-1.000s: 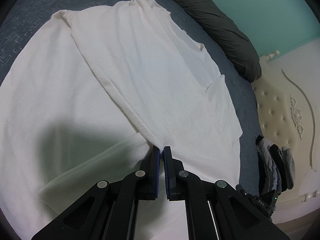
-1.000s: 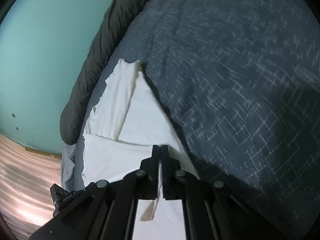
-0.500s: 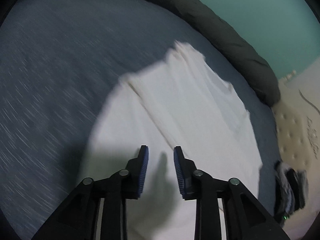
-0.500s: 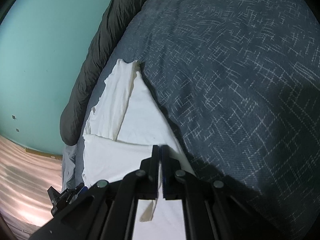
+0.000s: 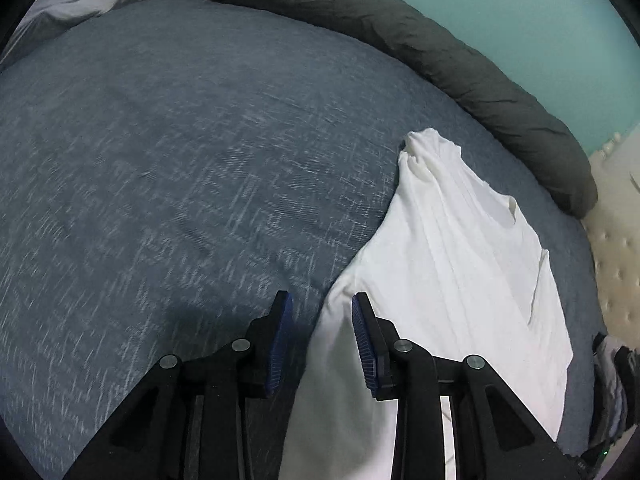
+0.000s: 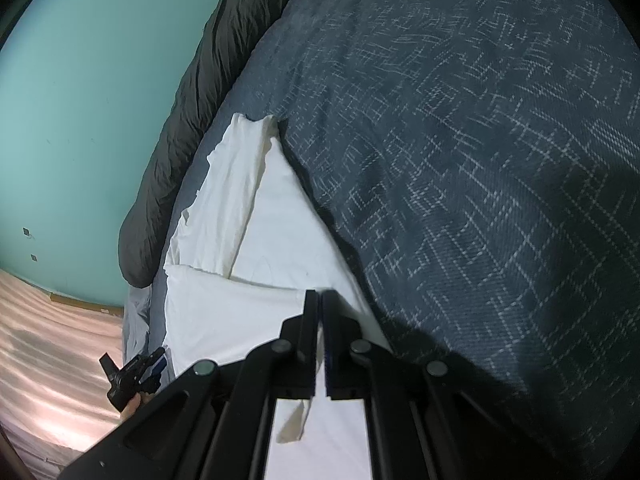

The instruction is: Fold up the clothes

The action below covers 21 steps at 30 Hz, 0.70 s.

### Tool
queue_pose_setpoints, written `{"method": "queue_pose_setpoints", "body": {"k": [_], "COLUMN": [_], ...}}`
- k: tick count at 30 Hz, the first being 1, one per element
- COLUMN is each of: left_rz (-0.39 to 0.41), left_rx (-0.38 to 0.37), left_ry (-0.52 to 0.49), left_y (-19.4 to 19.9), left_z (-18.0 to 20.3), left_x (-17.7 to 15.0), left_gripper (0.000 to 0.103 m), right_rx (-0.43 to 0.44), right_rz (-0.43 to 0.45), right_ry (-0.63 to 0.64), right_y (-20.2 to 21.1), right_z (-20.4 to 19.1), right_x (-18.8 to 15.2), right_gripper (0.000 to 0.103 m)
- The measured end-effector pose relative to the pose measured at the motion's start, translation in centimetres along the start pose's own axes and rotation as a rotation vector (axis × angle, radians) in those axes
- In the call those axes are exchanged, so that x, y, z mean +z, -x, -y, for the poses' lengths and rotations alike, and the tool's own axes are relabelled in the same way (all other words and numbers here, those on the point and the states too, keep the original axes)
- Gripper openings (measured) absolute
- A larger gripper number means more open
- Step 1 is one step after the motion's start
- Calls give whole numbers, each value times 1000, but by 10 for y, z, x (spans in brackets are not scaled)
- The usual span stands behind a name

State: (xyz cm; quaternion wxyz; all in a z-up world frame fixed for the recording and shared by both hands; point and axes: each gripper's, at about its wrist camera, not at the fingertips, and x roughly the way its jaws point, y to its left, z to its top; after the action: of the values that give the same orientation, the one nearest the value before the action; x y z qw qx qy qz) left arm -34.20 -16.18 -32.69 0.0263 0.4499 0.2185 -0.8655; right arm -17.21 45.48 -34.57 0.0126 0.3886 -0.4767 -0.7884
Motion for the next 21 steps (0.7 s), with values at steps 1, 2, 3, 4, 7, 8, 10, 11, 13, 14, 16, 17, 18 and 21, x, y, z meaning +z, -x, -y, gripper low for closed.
{"method": "queue_pose_setpoints", "body": {"k": [1, 2, 3, 4, 7, 8, 10, 11, 13, 14, 16, 17, 18, 21], "left_rz": [-1, 0, 4, 9, 31, 34, 40, 42, 38, 31, 16, 19, 21, 29], "left_rx": [6, 9, 5, 1, -4, -1, 4, 1, -16, -25, -27, -20, -14, -14], "left_ry": [-1, 14, 28, 40, 45, 38, 25, 21, 9, -1, -54, -88, -108, -140], "left_y": [-3, -5, -5, -5, 4, 8, 14, 19, 28, 33, 41, 46, 49, 61], "left_z": [-1, -5, -9, -12, -17, -18, -20, -22, -26, -28, -26, -26, -25, -31], "left_x": [1, 3, 4, 5, 2, -1, -6, -9, -19, -26, -39, -43, -47, -61], "left_gripper": [33, 29, 27, 27, 27, 27, 28, 28, 28, 29, 29, 29, 29, 29], "right_rx": [0, 0, -1, -2, -22, -38, -60, -65, -79, -84, -88, -90, -92, -97], "right_rz": [-1, -1, -1, 1, 4, 12, 27, 37, 55, 62, 64, 59, 53, -10], "right_ry": [2, 3, 3, 2, 4, 4, 10, 23, 61, 90, 145, 174, 204, 313], "right_y": [0, 0, 0, 1, 4, 7, 15, 21, 30, 34, 36, 35, 33, 5], "right_z": [0, -1, -1, -1, -3, -4, -5, -8, -16, -25, -44, -53, -63, -108], "right_x": [0, 0, 0, -1, -1, -1, -1, 0, 1, 2, 2, 2, 1, 3], "right_gripper": [2, 2, 2, 2, 3, 3, 4, 5, 5, 6, 6, 6, 6, 9]}}
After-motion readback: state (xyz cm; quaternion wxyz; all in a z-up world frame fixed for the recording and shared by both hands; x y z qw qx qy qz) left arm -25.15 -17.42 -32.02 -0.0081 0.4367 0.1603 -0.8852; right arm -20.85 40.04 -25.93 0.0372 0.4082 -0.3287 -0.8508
